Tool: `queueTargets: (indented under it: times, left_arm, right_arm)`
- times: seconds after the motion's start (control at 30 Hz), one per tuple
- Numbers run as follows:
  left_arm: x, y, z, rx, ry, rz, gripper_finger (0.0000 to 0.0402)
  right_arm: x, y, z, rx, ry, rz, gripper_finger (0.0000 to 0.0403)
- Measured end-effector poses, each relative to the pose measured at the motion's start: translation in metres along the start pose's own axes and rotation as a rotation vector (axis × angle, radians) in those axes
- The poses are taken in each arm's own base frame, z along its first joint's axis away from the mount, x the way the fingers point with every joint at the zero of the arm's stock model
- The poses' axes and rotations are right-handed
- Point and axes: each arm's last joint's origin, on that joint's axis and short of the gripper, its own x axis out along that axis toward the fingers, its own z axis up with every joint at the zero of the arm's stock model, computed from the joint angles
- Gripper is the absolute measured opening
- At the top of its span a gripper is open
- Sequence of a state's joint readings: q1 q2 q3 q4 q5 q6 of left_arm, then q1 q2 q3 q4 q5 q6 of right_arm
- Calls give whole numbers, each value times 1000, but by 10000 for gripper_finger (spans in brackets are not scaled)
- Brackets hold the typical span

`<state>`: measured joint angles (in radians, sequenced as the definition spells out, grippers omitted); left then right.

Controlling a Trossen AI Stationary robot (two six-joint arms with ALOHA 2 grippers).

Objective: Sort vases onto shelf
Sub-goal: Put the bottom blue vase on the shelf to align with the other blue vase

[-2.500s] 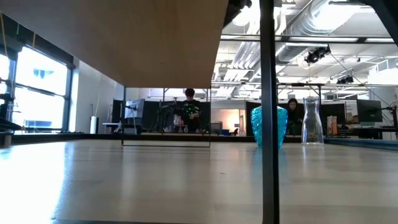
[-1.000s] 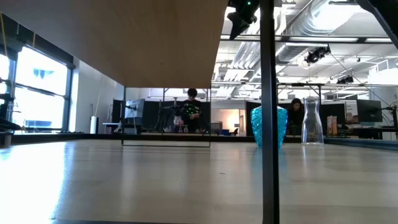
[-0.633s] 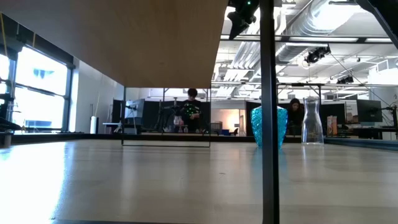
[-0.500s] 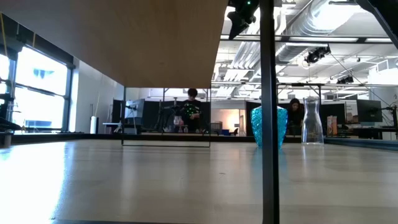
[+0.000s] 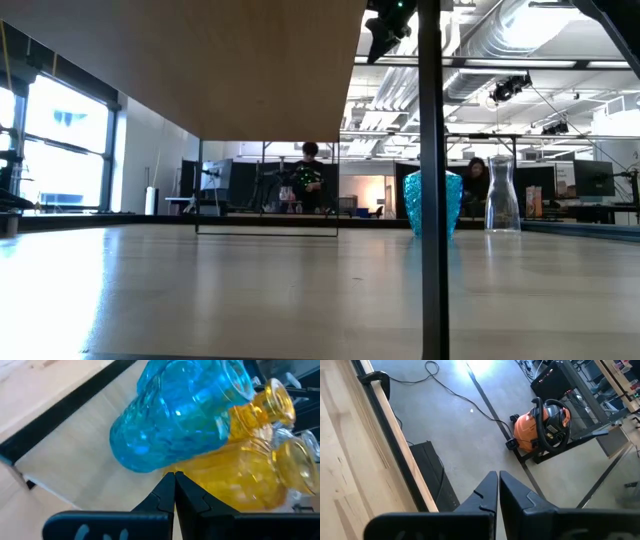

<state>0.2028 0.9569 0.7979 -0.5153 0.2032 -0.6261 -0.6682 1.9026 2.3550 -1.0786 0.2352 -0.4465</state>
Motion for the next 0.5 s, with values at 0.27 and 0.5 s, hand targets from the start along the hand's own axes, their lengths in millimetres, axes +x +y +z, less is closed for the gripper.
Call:
queueTargets:
  times: [0.27, 0.5]
  left_arm:
    - [11, 3, 1, 7, 9, 53, 0]
    - [13, 4, 3, 15, -20, 88, 0]
  right_arm:
    - [0, 0, 0, 0, 0, 0, 0]
    - [0, 0, 0, -4, -1, 2, 0]
